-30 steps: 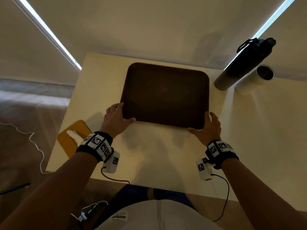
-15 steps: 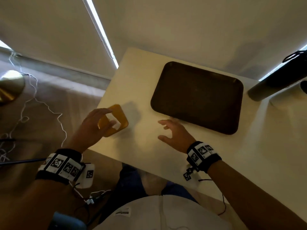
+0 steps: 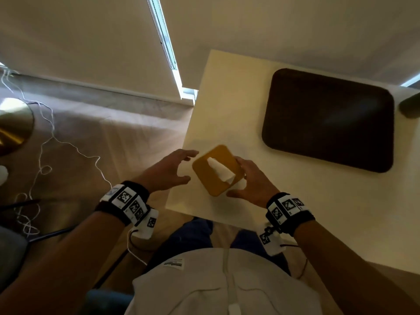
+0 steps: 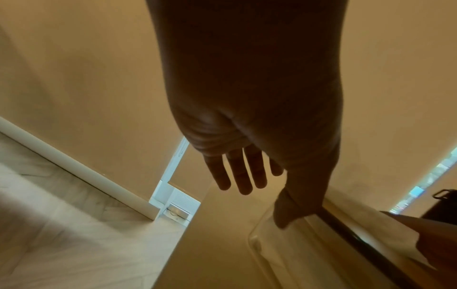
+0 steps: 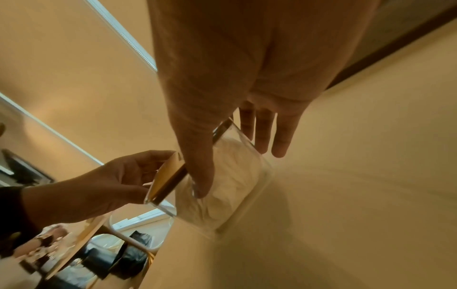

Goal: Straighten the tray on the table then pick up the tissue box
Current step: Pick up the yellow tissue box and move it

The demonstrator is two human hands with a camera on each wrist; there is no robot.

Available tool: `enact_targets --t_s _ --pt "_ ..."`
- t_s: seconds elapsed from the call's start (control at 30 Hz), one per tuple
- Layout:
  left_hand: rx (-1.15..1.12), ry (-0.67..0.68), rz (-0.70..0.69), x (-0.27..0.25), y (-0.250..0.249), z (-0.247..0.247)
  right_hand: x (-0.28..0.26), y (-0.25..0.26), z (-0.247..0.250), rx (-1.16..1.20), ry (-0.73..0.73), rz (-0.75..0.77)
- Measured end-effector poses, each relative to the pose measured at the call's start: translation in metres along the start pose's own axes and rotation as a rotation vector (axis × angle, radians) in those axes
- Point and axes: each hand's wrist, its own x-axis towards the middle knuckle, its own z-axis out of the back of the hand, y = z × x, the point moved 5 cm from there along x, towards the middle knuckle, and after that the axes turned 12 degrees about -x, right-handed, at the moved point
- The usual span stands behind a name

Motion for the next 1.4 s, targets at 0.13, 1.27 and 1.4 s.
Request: enact_targets --t_s 0.13,1.27,1.4 --pt "-0.011 0.066 -0.061 0.011 0.002 -0.004 -0.001 0.005 -0.003 0.025 -0.074 -0.045" --pt "-0.067 -0.102 -0.118 0.284 -0.050 0.130 0.222 -0.015 0.201 0.082 -0.274 -0.097" --pt "-0.068 -0.102 -0.093 0.298 -0.045 0.132 0.233 -0.023 0.208 0.112 -0.284 -0.092"
